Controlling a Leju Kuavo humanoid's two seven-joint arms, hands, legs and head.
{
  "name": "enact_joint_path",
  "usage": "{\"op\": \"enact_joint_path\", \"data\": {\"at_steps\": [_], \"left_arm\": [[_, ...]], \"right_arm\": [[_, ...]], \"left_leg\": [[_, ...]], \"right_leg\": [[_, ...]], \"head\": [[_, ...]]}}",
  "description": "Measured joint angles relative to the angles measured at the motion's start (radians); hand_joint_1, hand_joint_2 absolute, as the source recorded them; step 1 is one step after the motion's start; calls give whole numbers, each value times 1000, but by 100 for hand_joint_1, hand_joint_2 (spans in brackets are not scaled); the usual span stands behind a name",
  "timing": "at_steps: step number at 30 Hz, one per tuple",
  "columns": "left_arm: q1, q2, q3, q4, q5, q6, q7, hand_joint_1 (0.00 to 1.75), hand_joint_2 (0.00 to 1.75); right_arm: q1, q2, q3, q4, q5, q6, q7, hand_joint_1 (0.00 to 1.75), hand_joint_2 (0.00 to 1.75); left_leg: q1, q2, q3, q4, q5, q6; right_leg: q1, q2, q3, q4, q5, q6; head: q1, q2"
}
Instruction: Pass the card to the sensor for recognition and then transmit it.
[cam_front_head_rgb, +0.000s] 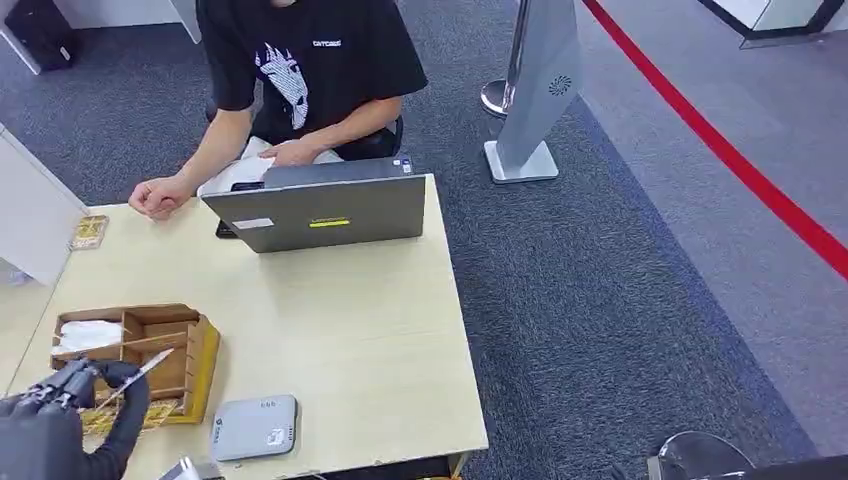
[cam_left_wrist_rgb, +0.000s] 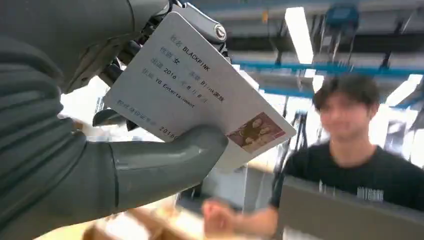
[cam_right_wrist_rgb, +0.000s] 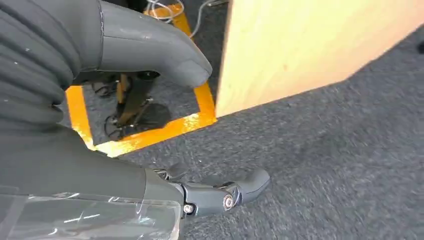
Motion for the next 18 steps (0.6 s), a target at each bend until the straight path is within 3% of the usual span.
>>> {"op": "enact_joint_path", "data": {"at_steps": [8, 18], "left_arm": [[61, -47, 6, 153, 19, -79, -9, 175, 175], [70, -80, 25, 329, 47, -108, -36, 175, 175]], "right_arm": [[1, 0, 0, -26, 47, -17, -18, 0, 175], [1, 0, 0, -34, 57, -23, -31, 0, 175]], "left_leg": [[0, 0, 0, 0, 0, 0], [0, 0, 0, 0, 0, 0]], "right_leg": [[0, -1, 0, 0, 0, 0], [0, -1, 0, 0, 0, 0]], "head": [[0, 0], [0, 0]]}}
